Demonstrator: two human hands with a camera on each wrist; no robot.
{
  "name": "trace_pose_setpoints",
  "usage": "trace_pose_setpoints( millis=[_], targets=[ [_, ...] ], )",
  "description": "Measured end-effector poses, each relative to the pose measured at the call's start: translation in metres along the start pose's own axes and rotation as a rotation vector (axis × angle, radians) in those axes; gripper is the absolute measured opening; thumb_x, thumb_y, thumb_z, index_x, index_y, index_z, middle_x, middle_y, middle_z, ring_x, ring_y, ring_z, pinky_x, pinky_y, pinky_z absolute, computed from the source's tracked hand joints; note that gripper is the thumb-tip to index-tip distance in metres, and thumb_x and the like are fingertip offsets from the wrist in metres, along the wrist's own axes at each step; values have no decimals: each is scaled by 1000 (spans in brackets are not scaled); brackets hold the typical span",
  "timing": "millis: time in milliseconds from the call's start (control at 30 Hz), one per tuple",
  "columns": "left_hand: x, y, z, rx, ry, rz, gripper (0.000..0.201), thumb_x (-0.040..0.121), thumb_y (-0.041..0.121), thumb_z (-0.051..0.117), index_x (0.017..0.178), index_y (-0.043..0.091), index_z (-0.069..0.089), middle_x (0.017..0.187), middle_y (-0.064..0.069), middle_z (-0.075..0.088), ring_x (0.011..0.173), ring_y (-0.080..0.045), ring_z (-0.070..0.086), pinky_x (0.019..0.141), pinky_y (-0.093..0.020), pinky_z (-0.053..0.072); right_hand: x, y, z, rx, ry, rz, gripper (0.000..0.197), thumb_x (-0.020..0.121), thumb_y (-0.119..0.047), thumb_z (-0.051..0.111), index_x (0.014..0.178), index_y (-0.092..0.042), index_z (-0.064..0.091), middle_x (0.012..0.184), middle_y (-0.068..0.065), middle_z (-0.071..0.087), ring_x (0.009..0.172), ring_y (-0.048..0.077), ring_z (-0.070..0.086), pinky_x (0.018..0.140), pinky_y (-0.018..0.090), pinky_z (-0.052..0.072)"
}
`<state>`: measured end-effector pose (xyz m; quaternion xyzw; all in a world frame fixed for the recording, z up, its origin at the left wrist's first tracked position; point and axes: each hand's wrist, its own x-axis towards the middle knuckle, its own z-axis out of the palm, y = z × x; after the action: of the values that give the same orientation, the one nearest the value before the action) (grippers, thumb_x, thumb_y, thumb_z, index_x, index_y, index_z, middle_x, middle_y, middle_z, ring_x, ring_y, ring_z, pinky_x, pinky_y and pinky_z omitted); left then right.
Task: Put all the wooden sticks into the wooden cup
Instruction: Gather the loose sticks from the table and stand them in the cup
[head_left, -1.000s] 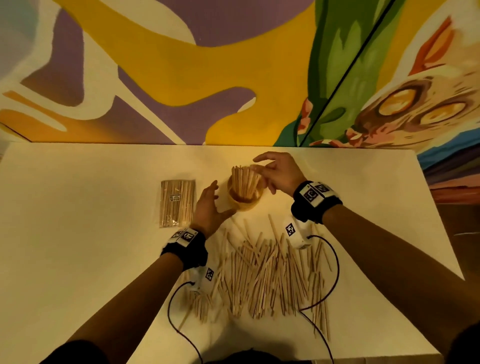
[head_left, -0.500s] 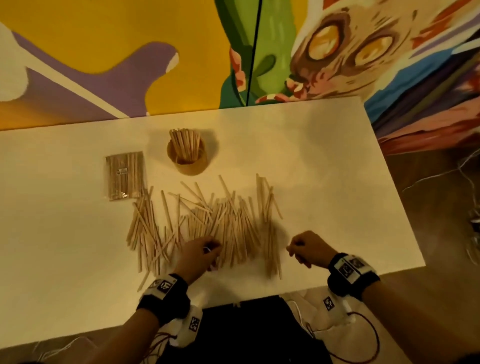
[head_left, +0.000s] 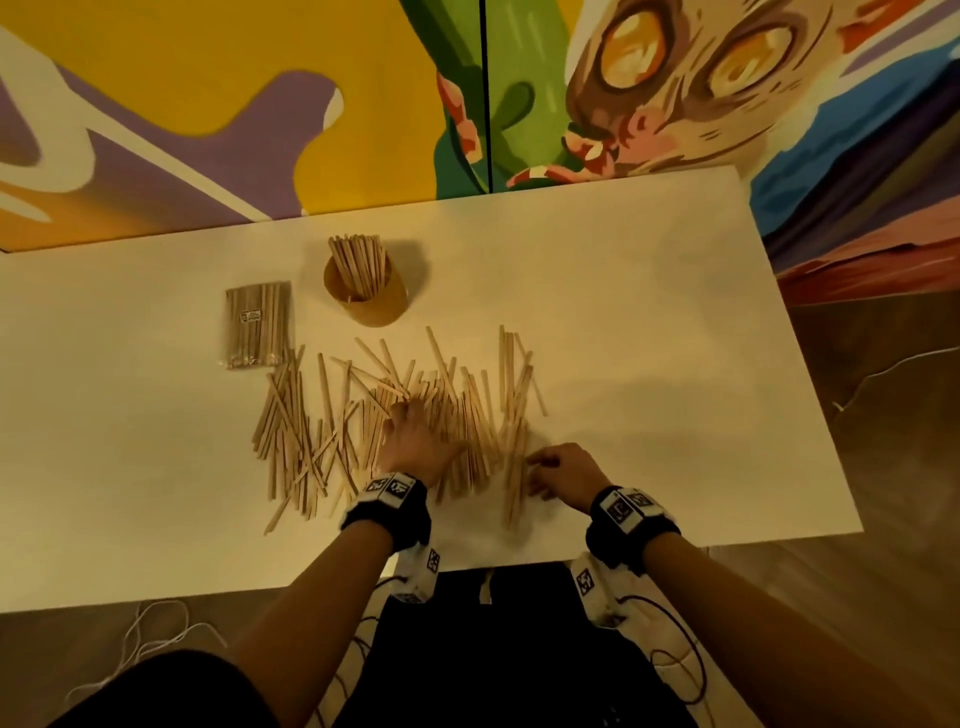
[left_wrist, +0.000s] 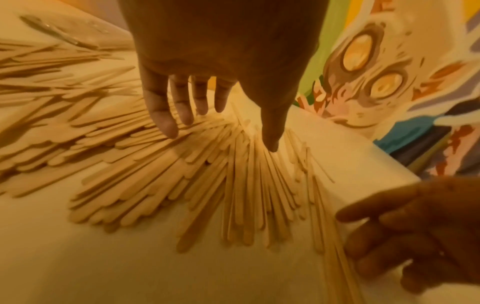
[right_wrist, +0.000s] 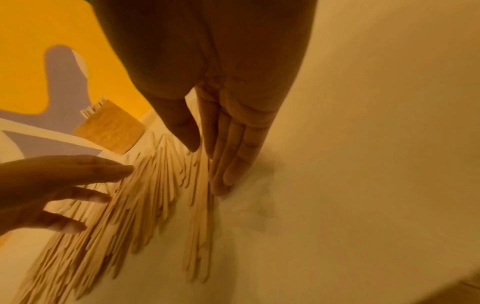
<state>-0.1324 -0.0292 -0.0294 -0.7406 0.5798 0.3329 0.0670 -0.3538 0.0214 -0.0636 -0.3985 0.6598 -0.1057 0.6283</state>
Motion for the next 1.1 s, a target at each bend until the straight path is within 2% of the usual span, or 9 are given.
trace_pose_setpoints(
  millis=[67, 167, 300, 467, 500, 633, 767, 933, 1100],
  targets=[
    [3, 8, 9, 66, -37, -16, 108, 74, 61, 69, 152, 15, 10, 158, -14, 10, 144, -38, 16, 109, -53, 34, 4, -3, 2, -8, -29, -32, 22, 89, -7, 57, 107, -6, 69, 88, 15, 75, 81, 26, 73, 74, 36, 60],
    [7, 16, 18, 141, -2, -47, 108, 73, 63, 69, 150, 16, 11, 156, -13, 13, 143, -37, 16, 104, -53, 38, 5, -4, 3, 38, -43, -49, 18, 87, -7, 59, 100, -8, 71, 89, 15, 75, 83, 28, 73, 77, 40, 59],
    [11, 15, 22, 125, 49, -44, 91, 75, 48, 73, 144, 14, 24, 148, -12, 26, 136, -35, 28, 98, -51, 45, 6, 1, 0, 117, -48, -26, 12, 88, -6, 60, 95, -10, 68, 91, 19, 74, 86, 31, 72, 76, 38, 56],
    [17, 12, 18, 184, 30, -75, 80, 77, 38, 69, 141, 12, 31, 144, -10, 36, 134, -33, 35, 108, -50, 34, 8, 9, -10, 207, -58, 37, 12, 90, -2, 56, 93, -5, 67, 89, 20, 74, 78, 29, 72, 64, 28, 57],
    [18, 11, 18, 192, 21, -69, 77, 77, 38, 69, 140, 12, 32, 142, -10, 38, 132, -33, 37, 107, -50, 36, 8, 10, -12, 226, -60, 47, 12, 91, -2, 55, 93, -5, 67, 87, 19, 74, 75, 27, 72, 63, 27, 56],
    [19, 9, 20, 241, 2, 28, 50, 86, 30, 58, 129, 11, 42, 130, -10, 48, 119, -31, 50, 90, -44, 46, 11, 8, -13, 282, -67, 61, 13, 92, -1, 54, 91, -4, 67, 84, 18, 73, 70, 25, 72, 59, 26, 57],
    [20, 2, 28, 224, 32, 98, 32, 95, 22, 45, 124, 7, 43, 126, -13, 50, 115, -33, 50, 86, -46, 46, 11, 8, -15, 292, -77, 69, 19, 92, 0, 49, 90, -3, 67, 84, 18, 72, 70, 25, 70, 59, 25, 56],
    [24, -8, 33, 127, 54, 164, 30, 99, 15, 38, 125, 2, 44, 125, -19, 51, 115, -37, 50, 91, -46, 44, 13, 11, -15, 293, -79, 83, 23, 92, 5, 43, 94, 2, 65, 81, 16, 71, 61, 19, 70, 60, 27, 55],
    [27, -13, 28, 121, 40, 180, 39, 100, 14, 37, 137, 2, 38, 132, -21, 47, 120, -40, 48, 97, -47, 41, 12, 8, -18, 276, -100, 88, 25, 91, 6, 41, 90, 2, 65, 80, 17, 71, 60, 21, 69, 60, 29, 54]
  ],
)
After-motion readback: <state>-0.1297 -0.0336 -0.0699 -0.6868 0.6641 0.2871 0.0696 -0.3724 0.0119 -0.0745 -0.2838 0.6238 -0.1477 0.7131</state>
